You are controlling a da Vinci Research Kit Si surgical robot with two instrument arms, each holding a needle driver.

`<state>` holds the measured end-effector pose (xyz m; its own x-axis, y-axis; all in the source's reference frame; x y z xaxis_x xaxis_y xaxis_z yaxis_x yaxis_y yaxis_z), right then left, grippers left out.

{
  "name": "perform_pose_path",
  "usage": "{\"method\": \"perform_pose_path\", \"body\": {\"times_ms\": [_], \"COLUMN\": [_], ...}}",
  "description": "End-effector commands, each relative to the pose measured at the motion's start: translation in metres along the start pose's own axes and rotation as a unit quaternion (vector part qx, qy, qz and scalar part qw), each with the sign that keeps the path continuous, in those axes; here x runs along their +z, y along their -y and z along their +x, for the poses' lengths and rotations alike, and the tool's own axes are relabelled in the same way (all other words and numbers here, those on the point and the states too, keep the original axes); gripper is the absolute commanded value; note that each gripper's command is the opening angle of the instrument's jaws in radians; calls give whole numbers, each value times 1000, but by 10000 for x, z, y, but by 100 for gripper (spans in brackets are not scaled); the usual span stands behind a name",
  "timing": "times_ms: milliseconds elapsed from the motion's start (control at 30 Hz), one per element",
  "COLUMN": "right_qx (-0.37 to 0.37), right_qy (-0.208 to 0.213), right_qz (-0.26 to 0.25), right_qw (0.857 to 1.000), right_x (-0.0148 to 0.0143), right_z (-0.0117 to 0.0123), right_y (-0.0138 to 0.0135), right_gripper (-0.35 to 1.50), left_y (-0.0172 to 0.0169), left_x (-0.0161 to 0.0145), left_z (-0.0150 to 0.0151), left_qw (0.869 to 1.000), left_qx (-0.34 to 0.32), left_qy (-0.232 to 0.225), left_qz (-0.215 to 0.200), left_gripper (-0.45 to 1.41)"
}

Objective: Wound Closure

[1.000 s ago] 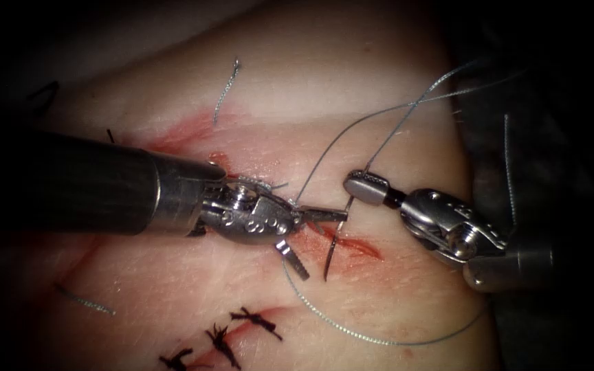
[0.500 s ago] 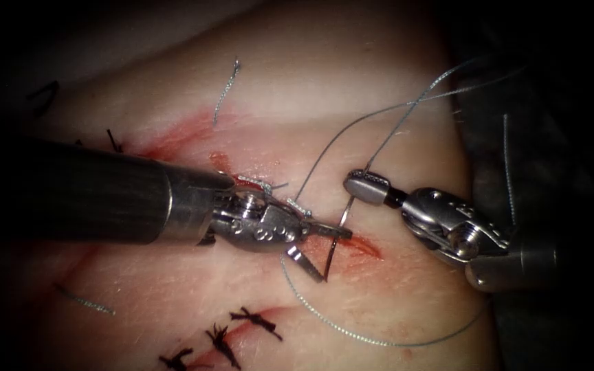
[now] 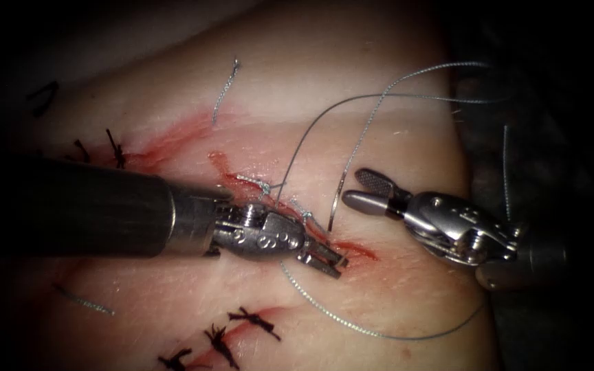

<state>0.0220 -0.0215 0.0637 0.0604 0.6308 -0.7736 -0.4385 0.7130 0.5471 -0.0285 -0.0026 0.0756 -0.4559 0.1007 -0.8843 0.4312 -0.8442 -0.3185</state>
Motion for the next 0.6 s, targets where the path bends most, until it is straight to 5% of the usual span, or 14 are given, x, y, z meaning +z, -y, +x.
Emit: {"method": "perform_pose_path", "body": {"times_ms": [33,167,300,467,567,600], "right_qx": [-15,-84,-126,-131,-131,-119], "right_qy": [-1,-2,-3,-2,-2,-2], "right_qz": [2,3,2,-1,-3,-3], "right_qw": [1000,996,992,991,991,993], "right_x": [9,7,7,11,15,16], "right_z": [-3,-3,0,8,7,7], "right_y": [5,10,10,10,11,11], "right_gripper": [136,145,148,138,125,101], "left_y": [0,-3,-2,10,18,21], "left_x": [8,8,4,-18,-32,-39], "left_z": [-4,-2,7,36,52,58], "left_qw": [1000,993,964,878,798,771], "left_qx": [-14,-93,-222,-395,-520,-555], "left_qy": [-16,-74,-145,-269,-302,-310], "left_qz": [-7,-16,-13,-29,-35,-36], "left_gripper": [-45,-45,-45,-45,-45,-45]}}
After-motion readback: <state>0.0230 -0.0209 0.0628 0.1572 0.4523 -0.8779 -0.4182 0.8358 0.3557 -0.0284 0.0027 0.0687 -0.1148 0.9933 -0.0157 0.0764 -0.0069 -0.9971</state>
